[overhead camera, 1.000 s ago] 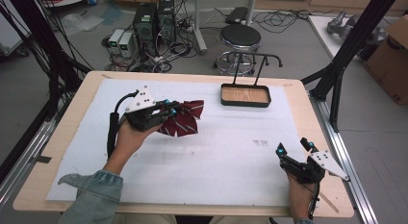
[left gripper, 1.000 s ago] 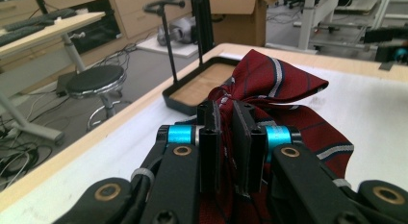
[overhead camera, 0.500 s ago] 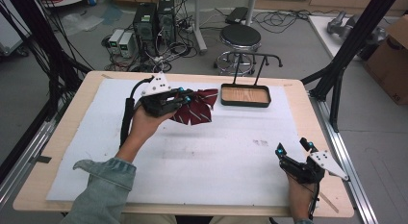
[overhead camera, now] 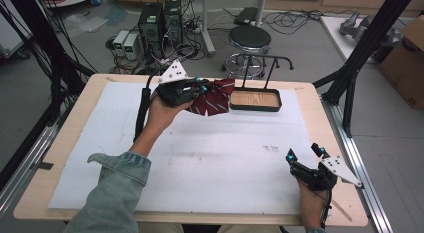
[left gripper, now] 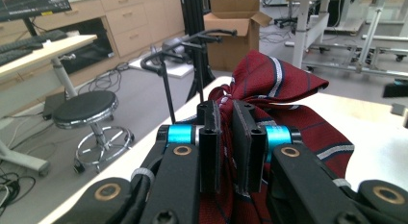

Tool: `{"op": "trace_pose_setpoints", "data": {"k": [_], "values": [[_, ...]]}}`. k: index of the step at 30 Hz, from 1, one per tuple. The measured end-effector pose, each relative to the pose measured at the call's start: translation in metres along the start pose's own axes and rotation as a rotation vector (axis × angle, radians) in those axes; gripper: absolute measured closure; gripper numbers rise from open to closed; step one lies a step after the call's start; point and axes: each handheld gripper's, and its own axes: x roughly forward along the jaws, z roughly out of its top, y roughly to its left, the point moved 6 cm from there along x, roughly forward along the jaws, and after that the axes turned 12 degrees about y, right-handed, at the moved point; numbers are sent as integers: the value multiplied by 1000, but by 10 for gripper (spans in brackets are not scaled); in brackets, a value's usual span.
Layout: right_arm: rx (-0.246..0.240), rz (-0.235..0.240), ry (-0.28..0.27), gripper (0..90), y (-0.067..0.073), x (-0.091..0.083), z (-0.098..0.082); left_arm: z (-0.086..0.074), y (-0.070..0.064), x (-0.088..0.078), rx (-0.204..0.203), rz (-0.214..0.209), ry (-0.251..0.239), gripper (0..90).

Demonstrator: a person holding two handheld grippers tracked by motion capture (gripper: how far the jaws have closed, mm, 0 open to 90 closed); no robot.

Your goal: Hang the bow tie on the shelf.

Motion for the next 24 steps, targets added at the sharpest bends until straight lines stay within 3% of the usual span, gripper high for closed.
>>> {"op": "trace_pose_setpoints", "data": {"k": [14,24], "values": [[2,11,1,113,0,0,0,18,29,53,-55,-29,-16,815],[1,19,7,113,1,1,0,31,52,70,-117,-39,-82,815]]}}
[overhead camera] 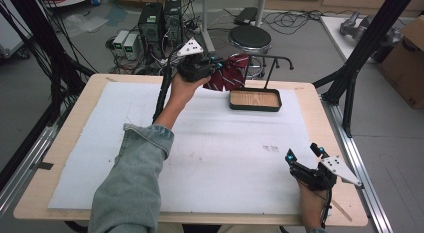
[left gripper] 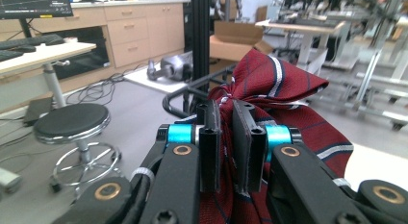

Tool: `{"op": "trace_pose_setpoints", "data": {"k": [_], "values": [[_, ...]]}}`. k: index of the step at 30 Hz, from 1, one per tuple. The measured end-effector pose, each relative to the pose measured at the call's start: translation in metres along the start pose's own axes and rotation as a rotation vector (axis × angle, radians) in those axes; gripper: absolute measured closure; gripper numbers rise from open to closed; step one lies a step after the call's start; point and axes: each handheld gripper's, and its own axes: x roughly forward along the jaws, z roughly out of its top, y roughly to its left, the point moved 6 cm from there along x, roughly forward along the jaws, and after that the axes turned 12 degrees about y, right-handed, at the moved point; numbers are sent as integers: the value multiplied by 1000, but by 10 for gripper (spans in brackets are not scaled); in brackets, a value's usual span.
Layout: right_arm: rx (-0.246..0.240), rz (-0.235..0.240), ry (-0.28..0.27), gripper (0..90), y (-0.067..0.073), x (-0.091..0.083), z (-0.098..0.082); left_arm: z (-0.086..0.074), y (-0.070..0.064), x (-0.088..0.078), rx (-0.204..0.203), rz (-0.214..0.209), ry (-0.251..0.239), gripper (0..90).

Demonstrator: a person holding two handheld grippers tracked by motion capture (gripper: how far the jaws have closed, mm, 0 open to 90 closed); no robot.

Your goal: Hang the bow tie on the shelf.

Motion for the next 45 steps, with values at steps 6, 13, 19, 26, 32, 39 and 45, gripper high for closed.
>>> {"op": "trace_pose_setpoints", "data": {"k": [6,13,19,26,32,39,45], "values": [[-4,3,5,113,1,1,0,8,7,6,-31,-10,-26,816],[-4,6,4,112,1,1,0,13,19,10,-80,6,-64,815],[-6,9,4,112,1,1,0,8,32,17,-107,46,-42,815],[-3,13,6,113,1,1,0,-7,42,28,-116,104,32,815],[-6,14,6,113,1,1,0,-23,40,43,-92,128,107,814],[-6,15,10,112,1,1,0,-39,36,61,-87,129,141,814],[-6,18,10,113,1,2,0,-54,34,75,-82,133,169,813]]}}
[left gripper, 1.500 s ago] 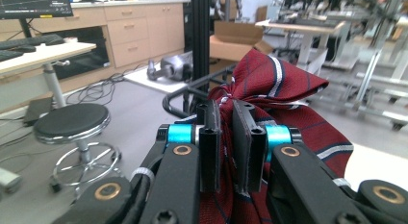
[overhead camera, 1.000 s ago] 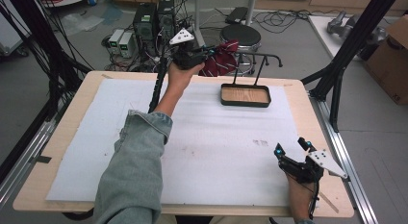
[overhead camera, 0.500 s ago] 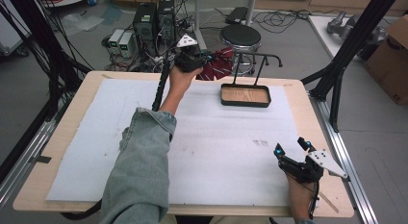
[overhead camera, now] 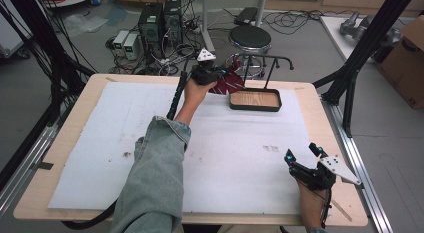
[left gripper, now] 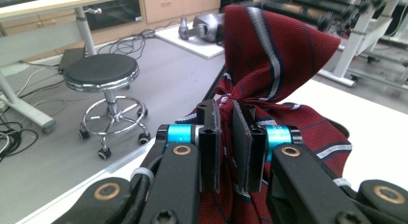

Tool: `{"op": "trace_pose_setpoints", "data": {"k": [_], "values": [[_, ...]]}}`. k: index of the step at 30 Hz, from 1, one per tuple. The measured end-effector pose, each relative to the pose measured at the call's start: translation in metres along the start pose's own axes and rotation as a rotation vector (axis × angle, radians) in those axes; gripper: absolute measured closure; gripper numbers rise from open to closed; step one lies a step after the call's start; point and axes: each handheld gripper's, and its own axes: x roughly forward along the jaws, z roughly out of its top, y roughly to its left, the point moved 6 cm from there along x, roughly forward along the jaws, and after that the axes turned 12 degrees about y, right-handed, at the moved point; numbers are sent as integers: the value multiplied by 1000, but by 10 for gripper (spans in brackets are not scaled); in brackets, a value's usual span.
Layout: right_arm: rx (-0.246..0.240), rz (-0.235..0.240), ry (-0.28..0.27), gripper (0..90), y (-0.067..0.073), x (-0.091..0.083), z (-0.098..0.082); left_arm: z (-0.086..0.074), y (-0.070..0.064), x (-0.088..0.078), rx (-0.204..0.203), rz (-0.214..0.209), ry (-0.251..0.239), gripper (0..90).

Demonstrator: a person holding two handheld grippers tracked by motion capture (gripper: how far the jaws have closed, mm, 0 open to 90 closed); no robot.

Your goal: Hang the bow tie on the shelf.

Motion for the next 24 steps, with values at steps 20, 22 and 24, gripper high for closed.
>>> {"op": "trace_pose_setpoints", "data": {"k": [20,22,24], "values": [[1,4,-1,113,0,0,0,-13,-11,21,28,5,10,791],[2,3,-1,112,0,0,0,-14,-11,22,35,7,17,764],[0,2,0,113,0,0,0,-15,-12,22,58,24,26,734]]}}
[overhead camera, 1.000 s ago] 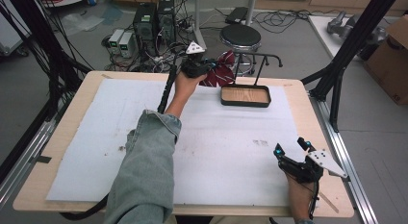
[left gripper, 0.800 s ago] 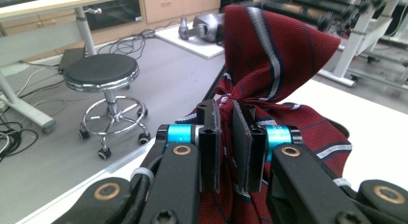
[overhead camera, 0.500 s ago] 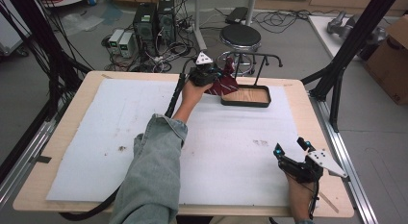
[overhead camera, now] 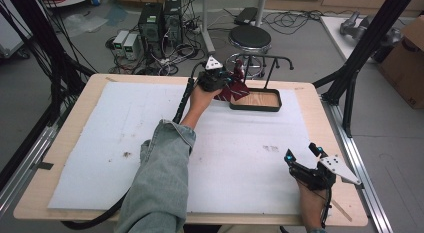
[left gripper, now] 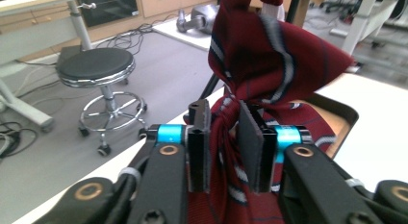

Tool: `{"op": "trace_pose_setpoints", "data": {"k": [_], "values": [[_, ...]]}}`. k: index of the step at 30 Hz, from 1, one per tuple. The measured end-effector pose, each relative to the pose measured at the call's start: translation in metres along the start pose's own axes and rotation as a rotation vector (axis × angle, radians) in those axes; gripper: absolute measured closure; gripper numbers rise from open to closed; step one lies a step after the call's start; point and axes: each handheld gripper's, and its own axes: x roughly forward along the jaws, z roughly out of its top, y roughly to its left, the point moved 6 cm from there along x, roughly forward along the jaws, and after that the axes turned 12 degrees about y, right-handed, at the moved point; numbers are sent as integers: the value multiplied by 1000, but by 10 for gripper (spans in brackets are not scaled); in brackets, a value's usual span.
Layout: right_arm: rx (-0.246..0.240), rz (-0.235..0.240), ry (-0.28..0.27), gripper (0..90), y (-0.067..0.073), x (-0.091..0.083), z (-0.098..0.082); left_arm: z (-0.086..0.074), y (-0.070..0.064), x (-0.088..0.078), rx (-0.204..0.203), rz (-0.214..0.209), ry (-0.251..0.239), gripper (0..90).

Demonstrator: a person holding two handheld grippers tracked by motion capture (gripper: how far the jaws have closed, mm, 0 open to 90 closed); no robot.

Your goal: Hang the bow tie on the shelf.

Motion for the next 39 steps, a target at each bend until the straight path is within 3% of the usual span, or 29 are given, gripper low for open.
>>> {"op": "trace_pose_setpoints", "data": {"k": [13,19,24,39], "values": [[5,-1,-1,113,0,0,0,5,-2,-17,48,-5,-7,587],[-1,-5,1,113,0,0,0,7,0,-35,41,-15,-21,522],[-2,-5,1,113,0,0,0,7,6,-54,6,-16,-43,463],[2,-13,6,112,0,0,-1,-6,29,-143,-43,34,-117,348]]}}
